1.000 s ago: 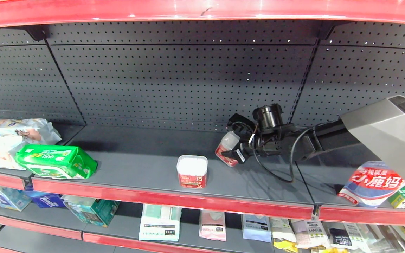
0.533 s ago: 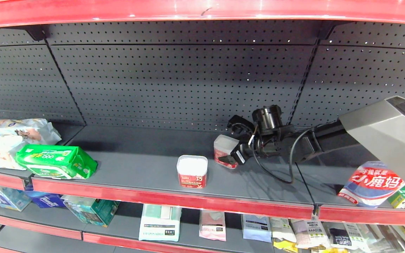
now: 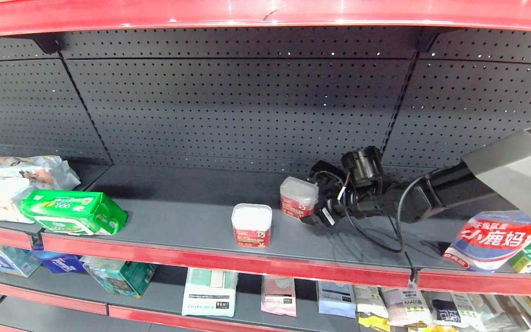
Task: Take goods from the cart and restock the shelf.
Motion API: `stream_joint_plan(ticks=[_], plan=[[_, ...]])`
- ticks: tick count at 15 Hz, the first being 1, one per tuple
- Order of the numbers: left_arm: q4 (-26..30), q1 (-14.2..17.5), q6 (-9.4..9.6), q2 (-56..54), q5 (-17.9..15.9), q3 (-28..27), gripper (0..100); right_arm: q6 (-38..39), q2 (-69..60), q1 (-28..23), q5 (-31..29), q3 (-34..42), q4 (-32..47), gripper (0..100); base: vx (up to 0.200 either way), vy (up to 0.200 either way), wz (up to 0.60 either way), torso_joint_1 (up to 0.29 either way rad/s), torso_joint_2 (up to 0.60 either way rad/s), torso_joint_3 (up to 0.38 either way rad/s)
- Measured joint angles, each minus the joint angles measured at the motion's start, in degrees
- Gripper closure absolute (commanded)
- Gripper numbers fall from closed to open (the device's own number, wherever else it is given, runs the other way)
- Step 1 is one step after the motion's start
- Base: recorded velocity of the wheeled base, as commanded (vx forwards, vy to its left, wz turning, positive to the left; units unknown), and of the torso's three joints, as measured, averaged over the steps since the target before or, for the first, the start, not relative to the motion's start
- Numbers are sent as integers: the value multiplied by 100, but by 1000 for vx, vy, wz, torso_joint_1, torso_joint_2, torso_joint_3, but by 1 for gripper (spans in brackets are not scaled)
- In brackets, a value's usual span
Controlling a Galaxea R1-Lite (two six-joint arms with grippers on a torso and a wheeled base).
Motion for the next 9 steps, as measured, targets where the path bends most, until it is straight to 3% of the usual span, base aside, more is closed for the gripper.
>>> stream_joint_plan(ticks=[9], plan=[[0,-5,0,0,2,0,0,328,-51,-143,-272,-110,-5,0,0,0,0,0,0,0]])
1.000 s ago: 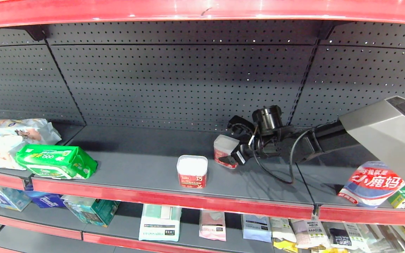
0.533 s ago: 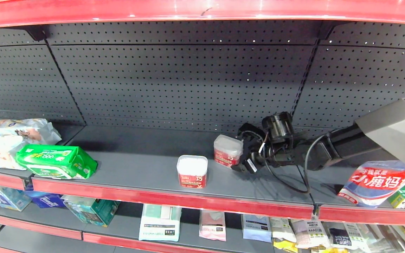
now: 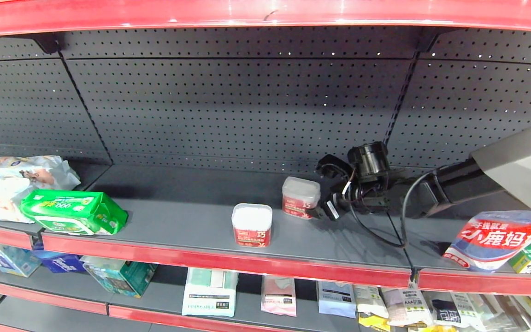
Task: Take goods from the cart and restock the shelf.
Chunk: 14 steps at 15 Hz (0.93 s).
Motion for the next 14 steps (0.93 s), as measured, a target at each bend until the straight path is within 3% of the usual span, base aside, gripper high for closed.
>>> stream_joint_plan(ticks=[8,14], plan=[[0,0,0,0,-2,0,0,0,74,-138,-115,-100,43,0,0,0,0,0,0,0],[0,5,-1,0,-2,0,0,-29,-166,-260,-716,126,76,0,0,0,0,0,0,0]])
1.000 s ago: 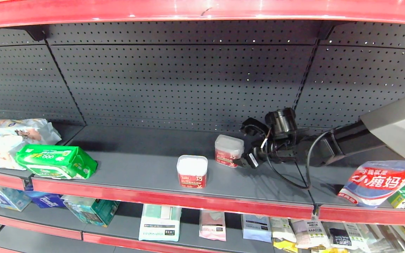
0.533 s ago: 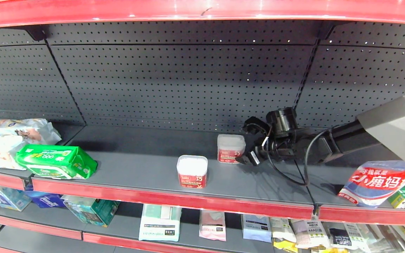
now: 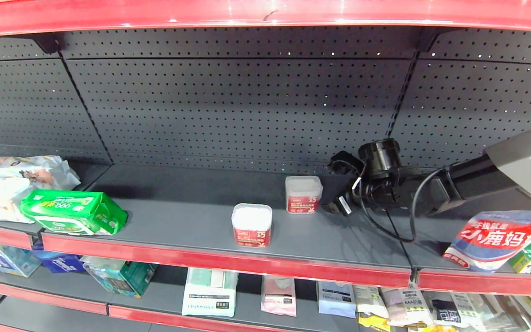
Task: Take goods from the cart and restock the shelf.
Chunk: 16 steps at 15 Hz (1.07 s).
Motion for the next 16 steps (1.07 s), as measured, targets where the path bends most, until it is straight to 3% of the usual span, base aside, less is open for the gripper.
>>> stream_joint_plan(ticks=[4,9,16], plan=[[0,-5,0,0,0,0,0,-17,-63,-132,-219,94,-7,0,0,0,0,0,0,0],[0,-5,1,0,2,0,0,-30,143,-312,-282,-357,-22,0,0,0,0,0,0,0],[0,-5,0,0,0,0,0,-39,339,-144,-52,-653,-62,0,0,0,0,0,0,0]])
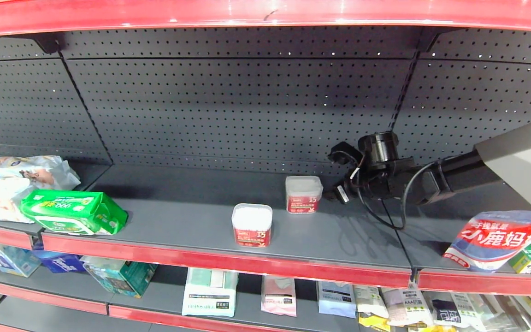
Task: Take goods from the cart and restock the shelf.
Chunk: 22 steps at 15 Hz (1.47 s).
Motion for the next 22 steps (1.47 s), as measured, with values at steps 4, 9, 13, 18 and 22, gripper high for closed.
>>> stream_joint_plan(ticks=[4,9,13,18,22], plan=[[0,0,1,0,0,0,0,5,0,127,115,11,-6,0,0,0,0,0,0,0],[0,0,0,0,0,0,0,5,-9,288,134,-24,-6,0,0,0,0,0,0,0],[0,0,0,0,2,0,0,5,-6,378,132,-71,-2,0,0,0,0,0,0,0],[0,2,1,0,0,0,0,6,66,456,134,-269,-4,0,0,0,0,0,0,0],[0,2,0,0,2,0,0,9,127,496,162,-327,-4,0,0,0,0,0,0,0]])
